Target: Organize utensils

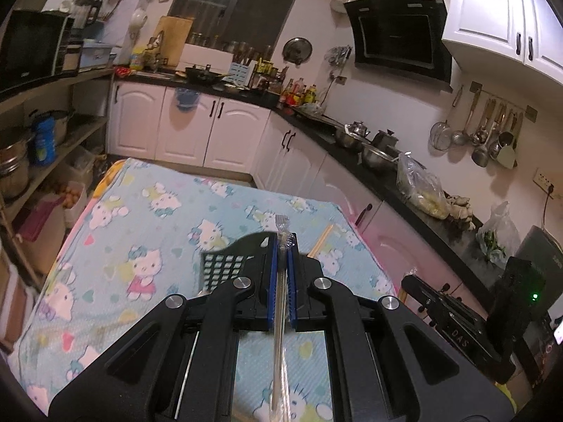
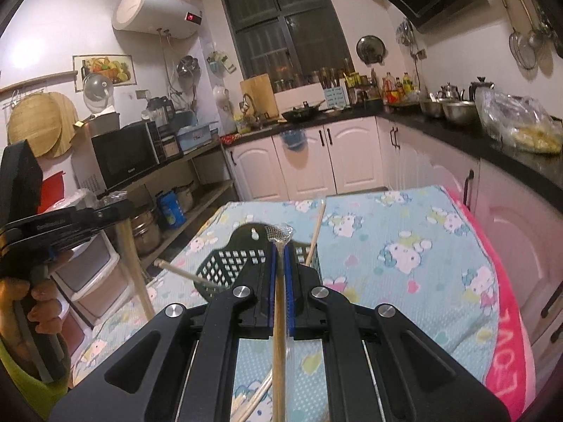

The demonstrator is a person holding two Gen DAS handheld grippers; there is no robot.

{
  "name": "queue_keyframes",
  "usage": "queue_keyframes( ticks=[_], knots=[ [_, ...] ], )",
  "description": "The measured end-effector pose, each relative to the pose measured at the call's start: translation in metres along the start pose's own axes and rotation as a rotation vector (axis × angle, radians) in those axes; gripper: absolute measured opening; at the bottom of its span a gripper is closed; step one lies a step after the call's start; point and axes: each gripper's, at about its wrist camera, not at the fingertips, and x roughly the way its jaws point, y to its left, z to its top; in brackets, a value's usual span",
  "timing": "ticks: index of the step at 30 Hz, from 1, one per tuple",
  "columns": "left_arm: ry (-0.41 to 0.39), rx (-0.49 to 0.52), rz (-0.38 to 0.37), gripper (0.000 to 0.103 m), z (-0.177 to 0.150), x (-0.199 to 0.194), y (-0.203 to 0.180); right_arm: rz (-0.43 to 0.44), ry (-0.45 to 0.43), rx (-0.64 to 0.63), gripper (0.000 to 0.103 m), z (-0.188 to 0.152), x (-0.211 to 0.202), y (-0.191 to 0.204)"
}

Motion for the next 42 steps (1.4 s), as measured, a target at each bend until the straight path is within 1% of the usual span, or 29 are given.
queue_keyframes(
  ticks=[8,15,22,25,31,35,42],
  knots=[
    [-0.012,0.039,-0.012,0.001,0.025,0.026,-0.019,0.003,-0.056,-0.026,0.005,0.032,0.011,0.004],
    [-0.04,0.051,-0.002,0.001,0.048,0.044,-0.021,0.007,-0.111,-0.049,0.005,0.062,0.023,0.009],
    [-0.116,0.071,0.049,0.001,0.068,0.052,-0.024,0.014,-0.146,-0.081,0.005,0.082,0.038,0.018],
    [-0.141,0.064,0.058,0.001,0.074,0.057,-0.025,0.017,-0.17,-0.092,0.005,0.09,0.045,0.021],
    [-0.194,0.056,0.098,0.001,0.076,0.066,-0.022,0.009,-0.195,-0.101,0.005,0.099,0.061,0.019],
    [-0.195,0.043,0.114,0.001,0.072,0.078,-0.016,-0.002,-0.217,-0.106,0.005,0.101,0.071,0.016],
    [-0.176,0.047,0.137,0.001,0.056,0.097,-0.011,-0.019,-0.241,-0.087,0.005,0.098,0.09,0.004]
  ],
)
